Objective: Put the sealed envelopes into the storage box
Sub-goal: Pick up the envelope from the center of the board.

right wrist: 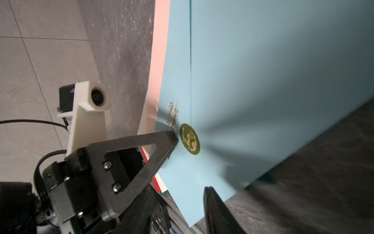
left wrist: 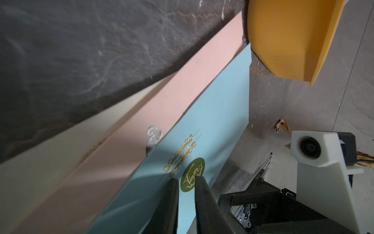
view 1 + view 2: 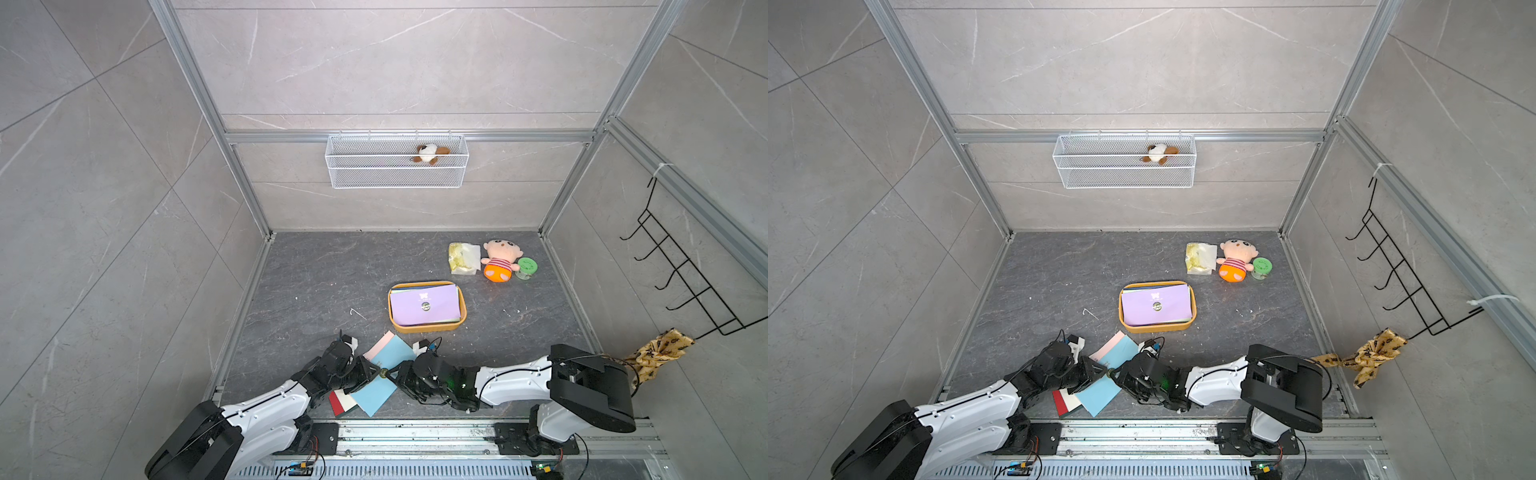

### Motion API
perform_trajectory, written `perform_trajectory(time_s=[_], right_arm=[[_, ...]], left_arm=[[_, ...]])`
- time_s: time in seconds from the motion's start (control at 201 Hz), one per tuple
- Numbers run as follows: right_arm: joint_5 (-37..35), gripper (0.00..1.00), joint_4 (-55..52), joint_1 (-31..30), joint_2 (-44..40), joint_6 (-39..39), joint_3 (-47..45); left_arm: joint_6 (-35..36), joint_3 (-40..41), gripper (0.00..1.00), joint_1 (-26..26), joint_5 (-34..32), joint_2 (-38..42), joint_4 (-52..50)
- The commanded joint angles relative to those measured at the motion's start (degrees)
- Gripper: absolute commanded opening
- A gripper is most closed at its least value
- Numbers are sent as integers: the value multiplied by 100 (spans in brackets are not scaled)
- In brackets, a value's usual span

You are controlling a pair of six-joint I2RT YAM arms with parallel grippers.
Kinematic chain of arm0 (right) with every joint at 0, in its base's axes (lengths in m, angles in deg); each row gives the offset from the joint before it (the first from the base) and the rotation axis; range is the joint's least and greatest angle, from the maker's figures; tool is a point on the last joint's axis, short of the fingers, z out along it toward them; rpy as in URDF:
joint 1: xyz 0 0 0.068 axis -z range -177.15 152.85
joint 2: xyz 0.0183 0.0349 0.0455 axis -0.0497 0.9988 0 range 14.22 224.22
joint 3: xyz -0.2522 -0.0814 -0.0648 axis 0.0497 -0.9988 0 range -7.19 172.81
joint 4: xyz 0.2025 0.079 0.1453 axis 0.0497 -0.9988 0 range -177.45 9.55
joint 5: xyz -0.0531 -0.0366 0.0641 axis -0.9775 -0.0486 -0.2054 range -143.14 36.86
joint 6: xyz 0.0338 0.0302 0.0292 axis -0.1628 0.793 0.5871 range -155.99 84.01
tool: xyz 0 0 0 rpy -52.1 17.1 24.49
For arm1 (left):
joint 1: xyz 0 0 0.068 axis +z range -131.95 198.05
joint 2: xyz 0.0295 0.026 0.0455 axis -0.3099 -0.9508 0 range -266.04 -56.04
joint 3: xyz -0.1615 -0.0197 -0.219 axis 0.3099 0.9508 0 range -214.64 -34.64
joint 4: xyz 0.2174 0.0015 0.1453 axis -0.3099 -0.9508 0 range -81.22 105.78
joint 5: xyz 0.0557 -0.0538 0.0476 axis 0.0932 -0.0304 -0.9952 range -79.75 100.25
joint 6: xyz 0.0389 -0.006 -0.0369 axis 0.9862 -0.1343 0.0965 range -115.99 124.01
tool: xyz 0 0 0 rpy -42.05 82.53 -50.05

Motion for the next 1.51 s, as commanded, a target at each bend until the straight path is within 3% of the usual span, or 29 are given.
perform_trajectory(time_s=[0.0,0.04,0.264,0.647,0.985,1.503], right_arm=[[-190,45,-787,-23,-215,-317,196],[-248,45,-837,-20,-260,-324,145],[-255,45,-1135,-25,-301,-455,103],[-135,46,-1128,-62,43,-385,101],[-159,48,-927,-93,269,-269,119],[-138,48,-657,-90,146,-244,264]], left_arm=[[73,-64,29,-31,-277,70,-538],[155,-173,37,-34,-383,160,-710],[713,-1058,49,-25,-700,172,-1353],[1264,-1446,51,80,-1404,-23,-1932],[1121,-1028,48,108,-935,-565,-1383],[973,-668,43,112,-729,-511,-1148]])
